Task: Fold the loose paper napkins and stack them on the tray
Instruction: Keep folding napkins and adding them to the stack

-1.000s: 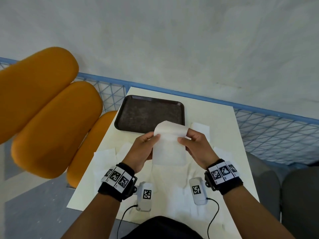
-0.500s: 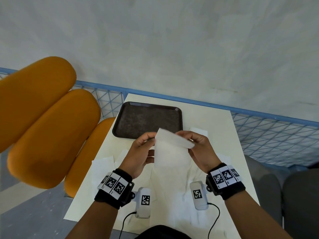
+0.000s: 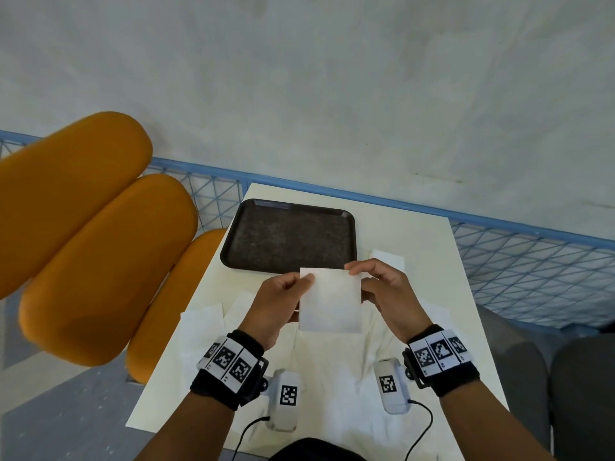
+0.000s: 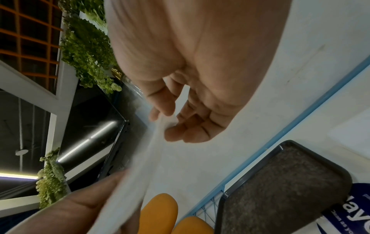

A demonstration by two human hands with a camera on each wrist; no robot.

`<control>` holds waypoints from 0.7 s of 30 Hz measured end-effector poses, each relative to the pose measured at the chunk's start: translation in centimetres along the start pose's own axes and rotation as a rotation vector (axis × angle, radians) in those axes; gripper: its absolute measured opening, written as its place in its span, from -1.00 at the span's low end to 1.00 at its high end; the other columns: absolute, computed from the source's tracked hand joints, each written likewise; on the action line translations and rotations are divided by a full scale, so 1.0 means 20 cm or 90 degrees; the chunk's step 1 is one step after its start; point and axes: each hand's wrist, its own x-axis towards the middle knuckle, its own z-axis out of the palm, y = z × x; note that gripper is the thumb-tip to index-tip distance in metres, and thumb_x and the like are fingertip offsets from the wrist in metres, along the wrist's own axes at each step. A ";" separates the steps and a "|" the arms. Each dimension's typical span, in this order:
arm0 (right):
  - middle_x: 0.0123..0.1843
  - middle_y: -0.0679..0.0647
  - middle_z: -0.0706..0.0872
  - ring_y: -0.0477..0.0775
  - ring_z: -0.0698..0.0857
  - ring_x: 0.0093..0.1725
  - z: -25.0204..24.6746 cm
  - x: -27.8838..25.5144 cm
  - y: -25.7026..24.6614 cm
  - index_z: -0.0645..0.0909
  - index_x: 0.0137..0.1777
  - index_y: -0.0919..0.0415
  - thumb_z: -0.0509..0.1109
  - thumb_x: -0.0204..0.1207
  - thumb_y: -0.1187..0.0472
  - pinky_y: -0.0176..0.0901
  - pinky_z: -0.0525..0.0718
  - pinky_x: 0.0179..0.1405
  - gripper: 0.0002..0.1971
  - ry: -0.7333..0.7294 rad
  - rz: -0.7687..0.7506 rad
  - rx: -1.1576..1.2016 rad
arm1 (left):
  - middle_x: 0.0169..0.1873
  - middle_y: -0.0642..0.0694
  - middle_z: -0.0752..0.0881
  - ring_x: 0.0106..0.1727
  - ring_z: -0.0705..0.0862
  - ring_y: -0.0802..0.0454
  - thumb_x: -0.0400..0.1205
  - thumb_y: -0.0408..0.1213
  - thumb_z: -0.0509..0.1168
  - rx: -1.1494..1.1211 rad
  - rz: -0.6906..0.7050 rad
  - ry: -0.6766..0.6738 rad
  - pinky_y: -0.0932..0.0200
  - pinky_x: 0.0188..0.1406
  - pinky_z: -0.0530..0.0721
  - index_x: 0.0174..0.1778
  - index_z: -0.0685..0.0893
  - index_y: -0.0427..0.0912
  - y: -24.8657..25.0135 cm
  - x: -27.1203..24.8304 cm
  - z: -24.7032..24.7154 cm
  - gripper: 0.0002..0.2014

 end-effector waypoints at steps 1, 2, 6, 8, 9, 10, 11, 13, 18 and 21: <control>0.19 0.21 0.77 0.19 0.71 -0.02 -0.01 0.00 0.00 0.79 -0.05 0.18 0.19 0.52 0.51 -0.03 0.68 -0.15 -0.64 -0.001 0.004 0.003 | -0.11 -0.19 0.82 -0.15 0.78 0.04 0.73 -0.07 0.31 0.038 0.021 0.010 0.18 -0.17 0.78 -0.05 0.77 -0.24 -0.01 0.01 -0.01 -0.71; 0.19 0.24 0.75 0.20 0.70 -0.05 -0.03 -0.01 0.00 0.78 0.01 0.19 0.21 0.49 0.43 0.00 0.68 -0.13 -0.68 0.000 0.007 0.002 | -0.11 -0.25 0.79 -0.16 0.75 0.01 0.73 -0.03 0.31 0.080 0.042 0.015 0.17 -0.16 0.77 -0.08 0.73 -0.28 -0.02 0.02 -0.01 -0.66; 0.12 -0.06 0.80 -0.07 0.74 0.04 -0.03 0.00 -0.02 0.75 0.14 0.09 0.41 0.63 0.17 -0.21 0.68 0.01 -0.84 -0.021 -0.023 -0.157 | -0.25 -0.19 0.70 -0.21 0.65 0.02 0.72 0.07 0.26 0.311 0.154 0.025 0.22 -0.22 0.62 -0.19 0.66 -0.21 -0.04 0.02 -0.01 -0.60; 0.06 -0.16 0.81 -0.16 0.75 0.08 0.00 0.01 -0.04 0.75 0.12 -0.02 0.46 0.63 0.05 -0.30 0.69 0.07 -0.87 -0.074 -0.058 -0.306 | -0.31 0.00 0.69 -0.22 0.65 0.10 0.73 0.07 0.25 0.383 0.215 0.019 0.29 -0.26 0.60 -0.24 0.67 -0.05 -0.03 0.02 0.01 -0.67; 0.01 -0.17 0.81 -0.15 0.76 0.04 0.03 0.02 -0.05 0.75 0.09 -0.05 0.46 0.62 -0.02 -0.29 0.71 0.05 -0.87 -0.096 -0.065 -0.365 | -0.32 0.07 0.70 -0.24 0.65 0.16 0.73 0.06 0.26 0.404 0.244 0.016 0.33 -0.25 0.61 -0.24 0.67 0.02 -0.02 0.02 0.02 -0.71; -0.05 -0.17 0.80 -0.14 0.75 -0.01 0.05 0.02 -0.06 0.75 0.04 -0.06 0.44 0.62 -0.08 -0.26 0.70 0.00 -0.85 -0.109 -0.067 -0.408 | -0.31 0.12 0.70 -0.26 0.65 0.20 0.73 0.03 0.27 0.423 0.273 0.016 0.33 -0.23 0.64 -0.19 0.69 0.06 -0.02 0.01 0.03 -0.76; -0.11 -0.17 0.79 -0.13 0.74 -0.08 0.06 0.03 -0.06 0.74 -0.01 -0.07 0.42 0.62 -0.12 -0.24 0.69 -0.05 -0.83 -0.115 -0.069 -0.438 | -0.28 0.13 0.71 -0.26 0.65 0.22 0.73 0.01 0.28 0.443 0.299 0.021 0.28 -0.17 0.68 -0.13 0.73 0.03 -0.01 0.01 0.03 -0.78; -0.19 -0.17 0.76 -0.16 0.71 -0.16 0.05 0.03 -0.07 0.70 -0.10 -0.06 0.45 0.61 -0.09 -0.29 0.64 -0.13 -0.85 -0.116 -0.074 -0.469 | -0.24 0.06 0.76 -0.23 0.68 0.15 0.72 0.02 0.29 0.475 0.338 0.030 0.16 -0.10 0.71 -0.07 0.78 -0.06 -0.02 0.01 0.03 -0.74; -0.18 -0.16 0.79 -0.22 0.71 -0.17 -0.08 0.01 -0.08 0.72 -0.17 -0.04 0.51 0.59 0.12 -0.46 0.60 -0.15 -0.89 -0.091 -0.052 -0.415 | -0.34 0.02 0.75 -0.25 0.69 0.06 0.71 0.10 0.26 0.417 0.292 0.000 0.03 -0.18 0.77 -0.20 0.75 -0.06 -0.06 0.03 0.01 -0.65; -0.34 -0.20 0.71 -0.24 0.61 -0.34 -0.14 0.00 -0.03 0.68 -0.25 -0.01 0.52 0.58 0.10 -0.45 0.55 -0.27 -0.83 -0.069 -0.042 -0.399 | -0.29 0.07 0.76 -0.20 0.73 0.09 0.73 0.08 0.25 0.346 0.223 -0.014 0.09 -0.19 0.78 -0.22 0.76 0.02 -0.06 0.03 0.06 -0.68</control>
